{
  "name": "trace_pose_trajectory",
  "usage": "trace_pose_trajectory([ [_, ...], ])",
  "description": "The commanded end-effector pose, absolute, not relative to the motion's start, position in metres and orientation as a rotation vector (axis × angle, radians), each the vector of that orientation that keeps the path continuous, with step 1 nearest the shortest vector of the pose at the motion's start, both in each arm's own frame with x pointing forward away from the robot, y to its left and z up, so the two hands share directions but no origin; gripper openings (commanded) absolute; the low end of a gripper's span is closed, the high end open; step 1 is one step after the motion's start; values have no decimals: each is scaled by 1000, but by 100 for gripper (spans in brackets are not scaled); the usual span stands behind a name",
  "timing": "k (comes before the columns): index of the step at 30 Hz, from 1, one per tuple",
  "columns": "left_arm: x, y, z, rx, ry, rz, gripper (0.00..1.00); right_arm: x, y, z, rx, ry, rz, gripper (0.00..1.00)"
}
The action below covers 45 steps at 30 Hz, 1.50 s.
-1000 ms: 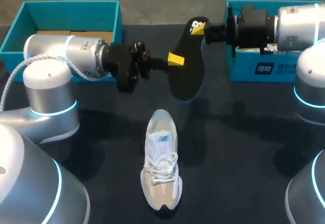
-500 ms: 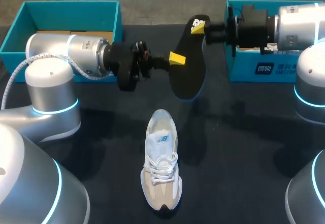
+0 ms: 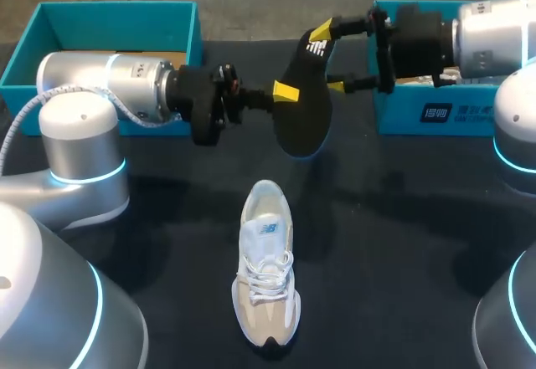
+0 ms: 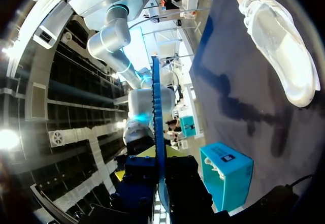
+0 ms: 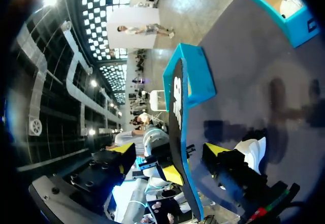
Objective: Take the shoe out of the shoebox, open the shoe tongue, remove and reinsert the insole, then place the shoe into the shoebox
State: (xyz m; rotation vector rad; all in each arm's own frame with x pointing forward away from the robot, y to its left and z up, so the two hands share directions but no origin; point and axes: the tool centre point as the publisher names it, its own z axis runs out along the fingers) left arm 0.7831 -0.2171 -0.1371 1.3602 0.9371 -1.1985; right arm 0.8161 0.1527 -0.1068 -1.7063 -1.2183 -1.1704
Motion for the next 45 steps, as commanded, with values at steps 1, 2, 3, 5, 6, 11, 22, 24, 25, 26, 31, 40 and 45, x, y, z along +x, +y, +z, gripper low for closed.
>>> trace_pose_trajectory([
  [1,785,-207,-141,1365,934,-1191,0,803,147,-107,-1732,-1233,-1157,100],
  [2,785,-205,-142,1365,937,-1188,0,801,146,-108,-1740,-1235,-1151,100],
  [3,786,-203,-143,1364,942,-1184,0,800,145,-109,-1752,-1241,-1142,100],
  [5,787,-199,-144,1361,949,-1181,0,797,142,-109,-1755,-1244,-1139,100],
  [6,788,-197,-145,1361,953,-1178,0,795,141,-110,-1770,-1255,-1128,100],
  [11,790,-192,-150,1363,966,-1176,0,789,136,-110,-1815,-1288,-1076,100],
  [22,800,-184,-160,1363,996,-1173,0,775,123,-104,-1959,-1386,-979,100],
  [24,803,-184,-163,1365,1000,-1175,0,773,121,-100,-2011,-1430,-933,100],
  [25,805,-183,-165,1366,1005,-1177,0,772,121,-98,-2034,-1451,-911,100],
  [26,806,-183,-166,1366,1007,-1178,0,770,120,-96,-2055,-1471,-895,100],
  [31,811,-180,-171,1373,1017,-1179,0,766,119,-84,-2137,-1557,-818,100],
  [40,819,-175,-178,1369,1038,-1168,0,760,121,-73,-2211,-1638,-728,100],
  [45,820,-173,-179,1367,1041,-1166,0,758,121,-71,-2236,-1641,-709,100],
])
